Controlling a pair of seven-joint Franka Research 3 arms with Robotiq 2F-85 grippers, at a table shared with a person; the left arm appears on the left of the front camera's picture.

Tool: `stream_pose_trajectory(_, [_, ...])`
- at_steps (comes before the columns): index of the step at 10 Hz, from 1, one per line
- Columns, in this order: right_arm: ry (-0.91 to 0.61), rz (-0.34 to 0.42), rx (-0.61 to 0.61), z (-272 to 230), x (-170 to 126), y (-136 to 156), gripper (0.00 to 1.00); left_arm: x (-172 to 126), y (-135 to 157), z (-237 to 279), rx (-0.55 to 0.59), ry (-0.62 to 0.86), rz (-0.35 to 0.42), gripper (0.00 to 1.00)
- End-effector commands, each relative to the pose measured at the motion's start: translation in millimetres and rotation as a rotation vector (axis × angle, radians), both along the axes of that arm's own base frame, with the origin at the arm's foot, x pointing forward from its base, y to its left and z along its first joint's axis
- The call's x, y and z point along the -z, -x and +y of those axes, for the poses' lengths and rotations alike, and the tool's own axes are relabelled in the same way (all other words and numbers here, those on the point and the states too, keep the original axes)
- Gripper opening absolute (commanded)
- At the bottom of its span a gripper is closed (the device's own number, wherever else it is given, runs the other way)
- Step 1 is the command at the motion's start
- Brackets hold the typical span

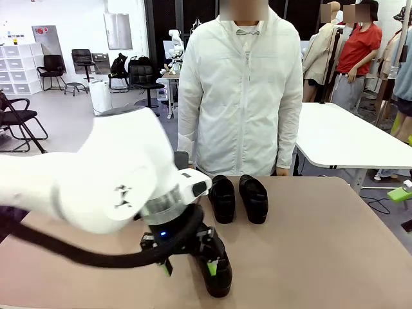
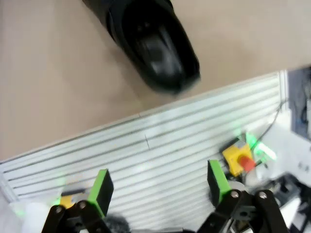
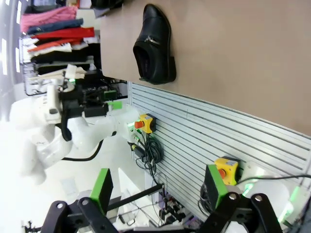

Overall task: Organize the shoes by placing them on the stand.
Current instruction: Place the Shoe from the middle of the table onto the Shoes Stand.

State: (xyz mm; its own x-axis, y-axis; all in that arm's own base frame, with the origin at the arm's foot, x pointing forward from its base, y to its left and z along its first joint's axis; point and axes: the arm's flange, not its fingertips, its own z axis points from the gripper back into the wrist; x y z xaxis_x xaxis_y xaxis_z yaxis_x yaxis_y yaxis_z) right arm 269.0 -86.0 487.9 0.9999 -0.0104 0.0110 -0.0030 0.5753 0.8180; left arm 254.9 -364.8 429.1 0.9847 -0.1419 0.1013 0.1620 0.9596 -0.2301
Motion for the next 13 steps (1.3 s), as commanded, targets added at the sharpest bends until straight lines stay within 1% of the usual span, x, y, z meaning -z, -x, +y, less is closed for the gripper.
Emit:
stream_pose_trajectory(1, [-0.017, -0.021, -0.016, -3, -3, -1, 1.00, 1, -36, -21, -0.135, -0.074, -0.009, 1.00])
stream_pose_trajectory(2, [-0.017, -0.021, -0.016, -3, -3, -1, 1.00, 0, 0, 0, 0.000, 0.000, 0.000, 1.00])
stream_pose_trajectory(4, [-0.017, -0.021, -0.016, -3, -3, -1, 1.00, 0, 0, 0, 0.000, 0.000, 0.000, 1.00])
stream_pose_trajectory(5, [-0.017, -0.021, -0.016, -3, -3, -1, 1.00, 3, -18, -10, -0.037, -0.021, 0.001, 1.00])
stream_pose_trajectory(6, [-0.017, -0.021, -0.016, -3, -3, -1, 1.00, 15, -36, -14, -0.154, -0.041, 0.032, 1.00])
stream_pose_trajectory(7, [-0.017, -0.021, -0.016, -3, -3, -1, 1.00, 26, -51, -19, -0.258, -0.038, 0.028, 1.00])
stream_pose_trajectory(8, [-0.017, -0.021, -0.016, -3, -3, -1, 1.00, 35, -61, -21, -0.317, -0.027, 0.023, 1.00])
stream_pose_trajectory(9, [-0.017, -0.021, -0.016, -3, -3, -1, 1.00, 43, -70, -21, -0.375, -0.018, -0.002, 1.00])
stream_pose_trajectory(11, [-0.017, -0.021, -0.016, -3, -3, -1, 1.00, 64, -86, -25, -0.414, -0.041, -0.004, 1.00])
stream_pose_trajectory(13, [-0.017, -0.021, -0.016, -3, -3, -1, 1.00, 81, -90, -25, -0.446, -0.100, 0.004, 1.00])
